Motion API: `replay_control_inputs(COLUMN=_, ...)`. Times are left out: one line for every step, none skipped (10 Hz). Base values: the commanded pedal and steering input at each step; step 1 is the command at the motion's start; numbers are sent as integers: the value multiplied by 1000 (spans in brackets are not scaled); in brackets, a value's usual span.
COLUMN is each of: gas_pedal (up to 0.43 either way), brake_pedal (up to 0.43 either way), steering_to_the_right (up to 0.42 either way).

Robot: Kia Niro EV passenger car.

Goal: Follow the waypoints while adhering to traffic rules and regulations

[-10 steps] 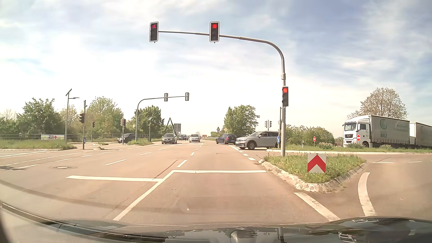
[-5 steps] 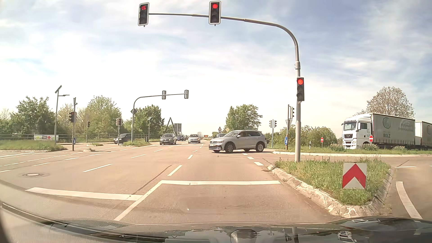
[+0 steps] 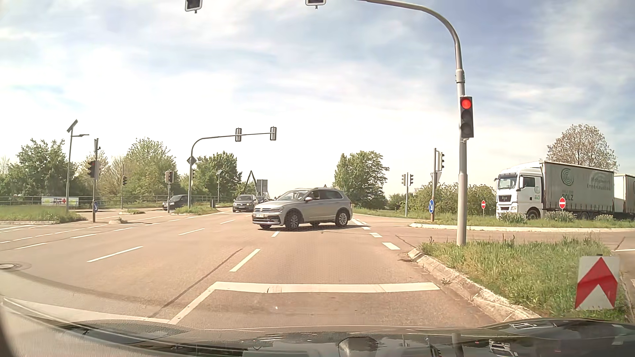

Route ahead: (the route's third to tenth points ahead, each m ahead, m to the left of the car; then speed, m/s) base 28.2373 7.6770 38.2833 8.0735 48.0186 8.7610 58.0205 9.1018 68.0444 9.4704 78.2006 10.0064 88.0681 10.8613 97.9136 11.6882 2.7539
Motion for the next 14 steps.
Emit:
replay_control_inputs(gas_pedal=0, brake_pedal=232, steering_to_the_right=-13)
replay_control_inputs(gas_pedal=0, brake_pedal=232, steering_to_the_right=-13)
replay_control_inputs(gas_pedal=0, brake_pedal=226, steering_to_the_right=-12)
replay_control_inputs(gas_pedal=0, brake_pedal=226, steering_to_the_right=-12)
replay_control_inputs(gas_pedal=0, brake_pedal=232, steering_to_the_right=-12)
replay_control_inputs(gas_pedal=0, brake_pedal=232, steering_to_the_right=-12)
replay_control_inputs(gas_pedal=0, brake_pedal=232, steering_to_the_right=-15)
replay_control_inputs(gas_pedal=0, brake_pedal=232, steering_to_the_right=-21)
replay_control_inputs(gas_pedal=0, brake_pedal=226, steering_to_the_right=-20)
replay_control_inputs(gas_pedal=0, brake_pedal=232, steering_to_the_right=-15)
replay_control_inputs(gas_pedal=0, brake_pedal=232, steering_to_the_right=-10)
replay_control_inputs(gas_pedal=0, brake_pedal=226, steering_to_the_right=-9)
replay_control_inputs(gas_pedal=0, brake_pedal=226, steering_to_the_right=-9)
replay_control_inputs(gas_pedal=0, brake_pedal=220, steering_to_the_right=-9)
